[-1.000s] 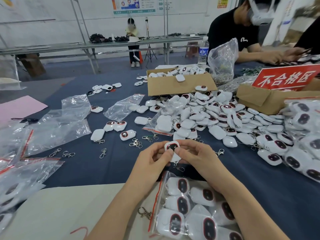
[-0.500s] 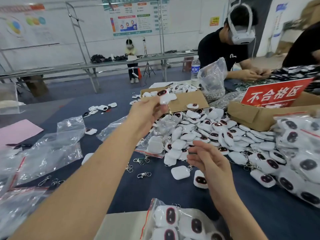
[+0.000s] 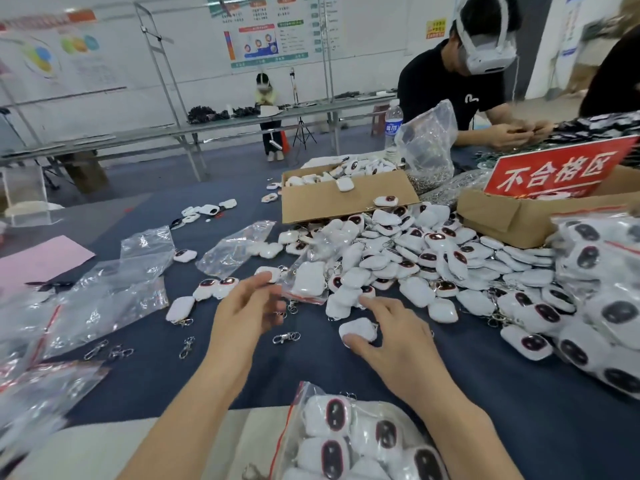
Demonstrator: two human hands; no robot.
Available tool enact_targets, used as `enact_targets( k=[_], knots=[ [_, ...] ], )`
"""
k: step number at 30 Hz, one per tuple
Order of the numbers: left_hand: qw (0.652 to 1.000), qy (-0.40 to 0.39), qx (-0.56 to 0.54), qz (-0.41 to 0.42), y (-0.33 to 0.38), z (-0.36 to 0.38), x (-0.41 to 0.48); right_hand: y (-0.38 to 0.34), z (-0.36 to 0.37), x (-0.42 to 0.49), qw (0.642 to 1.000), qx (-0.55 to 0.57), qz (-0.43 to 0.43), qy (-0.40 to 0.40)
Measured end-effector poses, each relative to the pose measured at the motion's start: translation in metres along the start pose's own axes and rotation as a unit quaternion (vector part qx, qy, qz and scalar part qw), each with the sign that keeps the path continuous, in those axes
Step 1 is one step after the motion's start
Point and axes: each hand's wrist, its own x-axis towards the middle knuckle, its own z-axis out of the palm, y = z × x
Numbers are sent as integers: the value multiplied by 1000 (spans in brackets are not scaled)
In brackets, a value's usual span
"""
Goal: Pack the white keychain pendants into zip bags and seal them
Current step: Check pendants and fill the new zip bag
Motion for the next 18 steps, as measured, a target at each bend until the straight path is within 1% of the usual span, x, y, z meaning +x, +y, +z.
enact_targets(
  k=[3,6,10,13,15,18],
  knots=[
    [1000,9,-7,-12,-23,-11,-16,1,1,1,1000,-16,1,-7],
    [999,-8,33,14,-33,-11,-23,3,2,0,1000,-15,8,-17],
    [992,-55,96,63,-35,-10,-29,0,1,-1,999,32,3,8],
    [984,-93,129,78,-36,-6,-34,-1,0,-1,994,100,19,28],
    [980,-116,138,88,-36,-3,-37,-3,0,-2,991,128,19,46],
    [971,-159,140,111,-33,1,-39,-10,2,-3,986,152,-7,68]
  ],
)
